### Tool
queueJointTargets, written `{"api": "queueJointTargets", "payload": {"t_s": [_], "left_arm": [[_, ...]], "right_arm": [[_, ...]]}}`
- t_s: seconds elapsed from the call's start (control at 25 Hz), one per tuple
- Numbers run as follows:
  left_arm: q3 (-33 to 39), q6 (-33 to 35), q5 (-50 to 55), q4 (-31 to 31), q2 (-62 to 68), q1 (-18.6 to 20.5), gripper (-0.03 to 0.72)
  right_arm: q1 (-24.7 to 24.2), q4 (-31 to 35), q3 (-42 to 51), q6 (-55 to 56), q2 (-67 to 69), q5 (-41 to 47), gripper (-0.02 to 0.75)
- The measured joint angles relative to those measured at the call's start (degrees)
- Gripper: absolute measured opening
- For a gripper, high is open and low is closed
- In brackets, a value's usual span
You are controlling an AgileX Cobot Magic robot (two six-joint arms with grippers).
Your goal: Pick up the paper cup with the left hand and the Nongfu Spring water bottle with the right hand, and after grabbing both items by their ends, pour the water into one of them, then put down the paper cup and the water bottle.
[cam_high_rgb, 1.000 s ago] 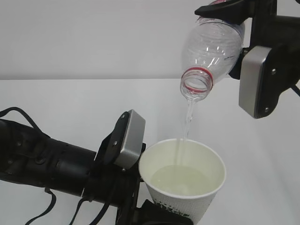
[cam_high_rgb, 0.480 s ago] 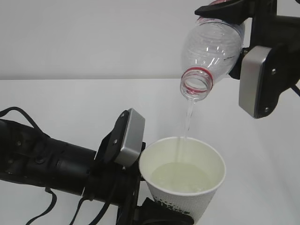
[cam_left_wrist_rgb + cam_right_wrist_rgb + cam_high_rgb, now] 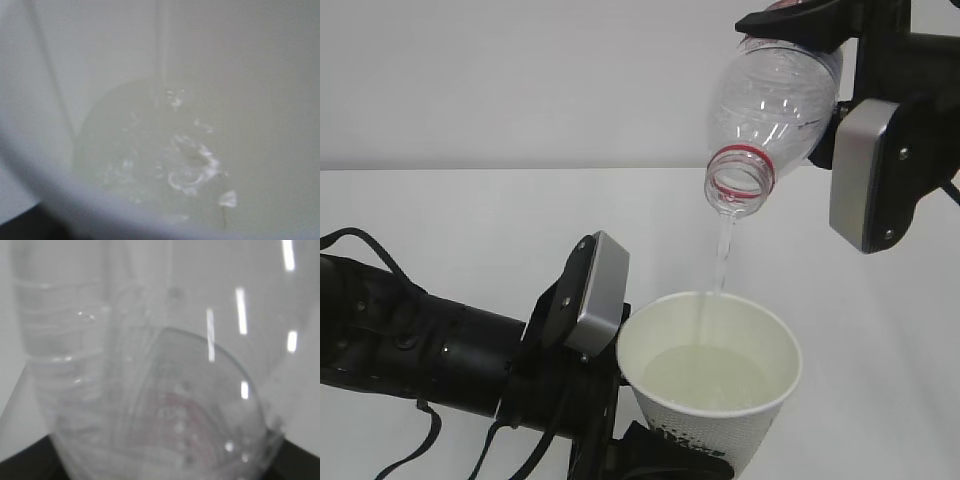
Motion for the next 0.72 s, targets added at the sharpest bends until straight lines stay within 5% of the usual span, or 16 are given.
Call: {"api": "queueJointTargets", "payload": {"t_s": [0.72], "left_arm": [[0.0, 0.0, 0.0, -0.78, 0.0, 0.0, 0.508]], "right_arm": [[0.0, 0.13, 0.0, 0.0, 0.0, 0.0, 0.485]]}}
